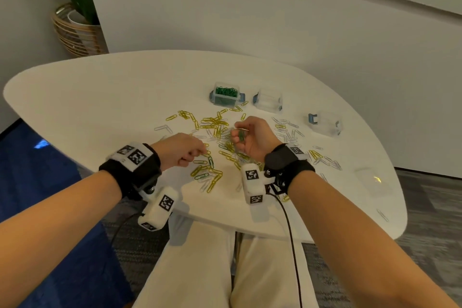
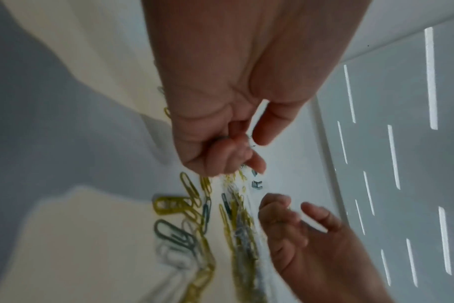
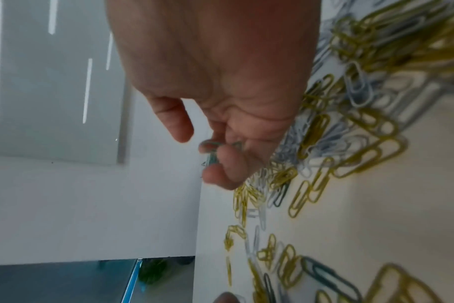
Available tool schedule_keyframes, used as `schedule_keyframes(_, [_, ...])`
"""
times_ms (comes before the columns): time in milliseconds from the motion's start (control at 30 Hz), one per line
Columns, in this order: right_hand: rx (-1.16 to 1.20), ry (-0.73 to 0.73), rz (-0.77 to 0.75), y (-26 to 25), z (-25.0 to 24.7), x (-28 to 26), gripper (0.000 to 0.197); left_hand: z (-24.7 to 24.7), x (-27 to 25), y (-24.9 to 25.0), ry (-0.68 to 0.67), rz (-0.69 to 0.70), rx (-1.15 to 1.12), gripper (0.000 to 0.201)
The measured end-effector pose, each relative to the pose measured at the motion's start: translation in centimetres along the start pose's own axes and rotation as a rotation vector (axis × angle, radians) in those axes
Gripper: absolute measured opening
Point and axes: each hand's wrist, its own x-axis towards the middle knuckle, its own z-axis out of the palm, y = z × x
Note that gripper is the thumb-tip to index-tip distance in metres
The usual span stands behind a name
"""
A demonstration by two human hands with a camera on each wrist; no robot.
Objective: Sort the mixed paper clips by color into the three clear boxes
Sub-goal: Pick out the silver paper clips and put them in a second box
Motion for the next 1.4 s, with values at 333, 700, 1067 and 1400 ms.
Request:
schedule_keyframes(333, [-1.724, 0.124, -0.296, 1.4, 2.2, 2.1, 0.010, 1.8, 0.5, -0.9, 0.066, 0.249, 1.064, 0.013])
schedule_keyframes(700, [-0.436, -0.054, -0.118, 0.6, 1.5, 0.0, 0.022, -0.6, 0.9, -0.1, 0.021, -0.011, -0.067, 0.019])
schedule_keyframes(1067, [0.023, -0.162, 0.028, 0.2, -1.7, -0.5, 0.020, 2.1, 3.0, 1.9, -0.081, 0.387, 1.260, 0.014])
schedule_keyframes(1400, [-0.165, -0.031, 0.023, -1.1, -2.0, 1.1, 0.013, 1.5, 6.0, 3.9, -0.064, 0.288, 0.796, 0.006])
